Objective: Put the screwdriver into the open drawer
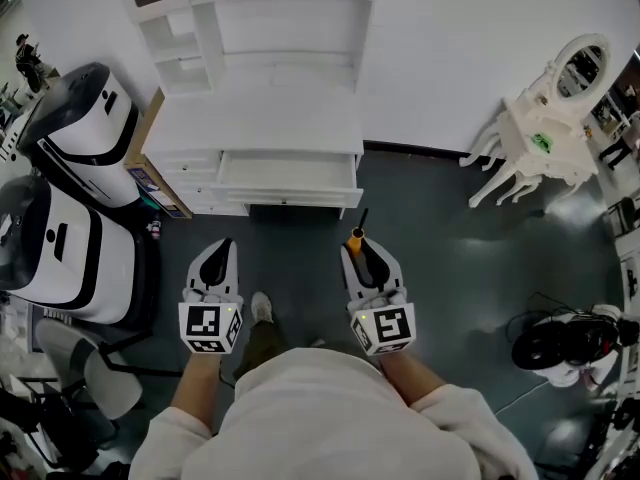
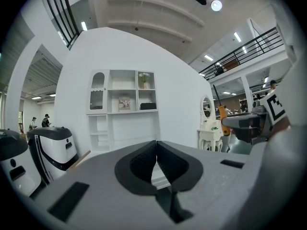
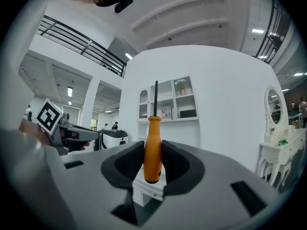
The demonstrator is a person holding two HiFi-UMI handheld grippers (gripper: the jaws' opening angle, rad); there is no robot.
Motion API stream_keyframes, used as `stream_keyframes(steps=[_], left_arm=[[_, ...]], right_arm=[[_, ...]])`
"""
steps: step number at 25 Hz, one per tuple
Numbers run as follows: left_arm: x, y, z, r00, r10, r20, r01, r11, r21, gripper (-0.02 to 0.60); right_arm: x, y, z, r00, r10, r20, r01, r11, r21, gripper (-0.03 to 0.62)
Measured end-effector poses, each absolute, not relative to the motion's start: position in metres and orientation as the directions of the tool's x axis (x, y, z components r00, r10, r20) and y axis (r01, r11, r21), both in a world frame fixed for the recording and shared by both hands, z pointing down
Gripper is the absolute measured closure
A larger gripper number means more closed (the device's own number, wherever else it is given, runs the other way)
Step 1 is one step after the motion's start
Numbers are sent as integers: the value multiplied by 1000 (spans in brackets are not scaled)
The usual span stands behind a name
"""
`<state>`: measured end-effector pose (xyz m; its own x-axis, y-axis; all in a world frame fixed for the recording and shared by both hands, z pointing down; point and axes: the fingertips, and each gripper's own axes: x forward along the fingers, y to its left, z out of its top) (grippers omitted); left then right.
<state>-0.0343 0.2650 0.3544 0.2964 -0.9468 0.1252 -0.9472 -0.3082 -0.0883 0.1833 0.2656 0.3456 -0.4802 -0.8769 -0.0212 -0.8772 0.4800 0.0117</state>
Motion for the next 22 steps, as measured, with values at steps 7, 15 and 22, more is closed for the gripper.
stream_keyframes(steps=[7, 15, 22], left_arm=[[-36, 234, 358, 308, -946, 104, -944, -317, -94, 575], [-42, 184, 354, 338, -937, 91, -933, -346, -100, 575], [-65, 129, 356, 361, -926, 111, -924, -371, -92, 575]], right_arm=[[184, 246, 352, -468, -883, -26, -884, 468, 22, 474], [183, 211, 352, -433, -901, -17, -901, 432, 36, 476], [165, 162, 357, -401, -916, 9, -916, 401, 28, 474]])
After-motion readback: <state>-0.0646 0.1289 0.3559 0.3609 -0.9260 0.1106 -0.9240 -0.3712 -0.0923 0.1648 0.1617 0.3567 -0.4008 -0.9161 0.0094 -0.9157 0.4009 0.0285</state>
